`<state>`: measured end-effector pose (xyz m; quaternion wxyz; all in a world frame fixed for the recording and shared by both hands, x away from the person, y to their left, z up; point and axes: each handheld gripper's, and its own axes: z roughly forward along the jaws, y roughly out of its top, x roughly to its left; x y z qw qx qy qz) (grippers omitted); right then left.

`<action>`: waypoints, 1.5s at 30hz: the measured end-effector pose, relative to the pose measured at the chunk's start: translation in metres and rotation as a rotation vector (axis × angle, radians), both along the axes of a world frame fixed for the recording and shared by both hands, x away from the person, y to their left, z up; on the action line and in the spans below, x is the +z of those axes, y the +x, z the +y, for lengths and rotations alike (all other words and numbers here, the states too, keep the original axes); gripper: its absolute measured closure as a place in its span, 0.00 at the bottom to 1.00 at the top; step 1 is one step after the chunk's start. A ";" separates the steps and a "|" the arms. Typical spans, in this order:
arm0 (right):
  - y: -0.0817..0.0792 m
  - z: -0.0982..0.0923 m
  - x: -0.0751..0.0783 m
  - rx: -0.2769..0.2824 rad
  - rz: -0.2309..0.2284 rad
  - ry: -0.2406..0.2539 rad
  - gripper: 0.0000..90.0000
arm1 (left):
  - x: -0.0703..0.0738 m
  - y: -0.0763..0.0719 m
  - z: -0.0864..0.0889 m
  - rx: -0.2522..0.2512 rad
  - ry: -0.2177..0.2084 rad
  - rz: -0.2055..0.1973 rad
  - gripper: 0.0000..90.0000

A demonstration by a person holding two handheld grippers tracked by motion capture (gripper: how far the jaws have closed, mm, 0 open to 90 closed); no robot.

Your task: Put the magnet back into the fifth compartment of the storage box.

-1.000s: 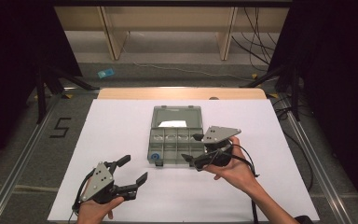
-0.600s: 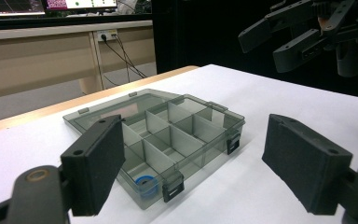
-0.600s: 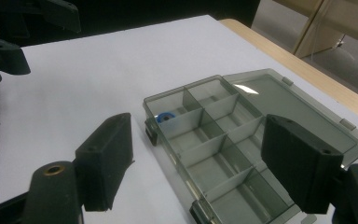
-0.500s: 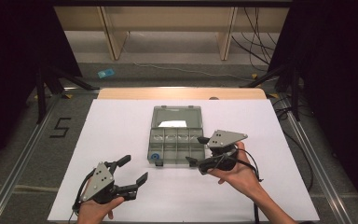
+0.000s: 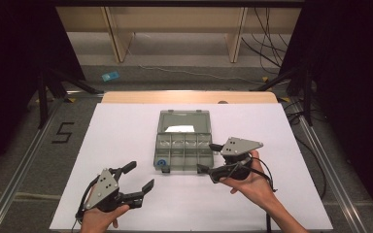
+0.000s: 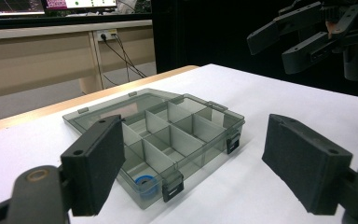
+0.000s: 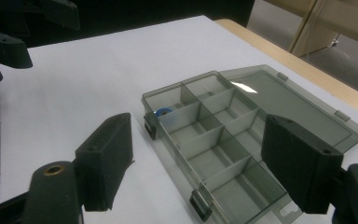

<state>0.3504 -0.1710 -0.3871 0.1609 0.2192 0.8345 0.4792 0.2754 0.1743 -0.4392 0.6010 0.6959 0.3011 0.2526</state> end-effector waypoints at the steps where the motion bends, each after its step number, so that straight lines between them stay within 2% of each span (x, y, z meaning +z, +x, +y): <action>1: -0.001 -0.001 0.000 -0.004 0.003 0.004 0.29 | 0.000 0.000 0.000 0.000 -0.001 0.000 0.22; 13: -0.006 -0.008 -0.003 -0.021 -0.013 0.029 0.26 | 0.000 0.000 0.000 -0.001 0.000 -0.002 0.22; 18: -0.009 -0.013 -0.005 -0.024 -0.004 0.031 0.26 | 0.000 0.000 0.000 0.000 0.001 -0.003 0.22; 20: -0.010 -0.014 -0.006 -0.028 -0.018 0.048 0.26 | 0.000 0.000 0.000 0.000 0.001 -0.002 0.22; 21: -0.011 -0.016 -0.005 -0.029 -0.007 0.049 0.26 | 0.000 0.000 0.000 -0.001 0.000 -0.002 0.22; 24: -0.013 -0.017 -0.006 -0.034 -0.013 0.067 0.26 | 0.000 0.000 0.000 0.000 0.001 -0.003 0.22; 31: -0.019 -0.021 -0.011 -0.036 -0.028 0.083 0.26 | 0.000 0.000 0.000 0.000 0.000 -0.003 0.22; 33: -0.021 -0.021 -0.013 -0.041 -0.014 0.090 0.26 | 0.000 0.000 0.000 0.000 0.001 -0.003 0.22; 41: -0.026 -0.026 -0.016 -0.043 -0.026 0.101 0.26 | 0.001 0.000 0.000 0.001 -0.001 -0.002 0.22; 43: -0.028 -0.027 -0.018 -0.045 -0.011 0.110 0.26 | 0.001 0.000 0.000 0.000 0.000 -0.003 0.22; 45: -0.028 -0.028 -0.019 -0.038 -0.019 0.101 0.25 | 0.001 0.000 0.000 0.001 -0.001 -0.002 0.22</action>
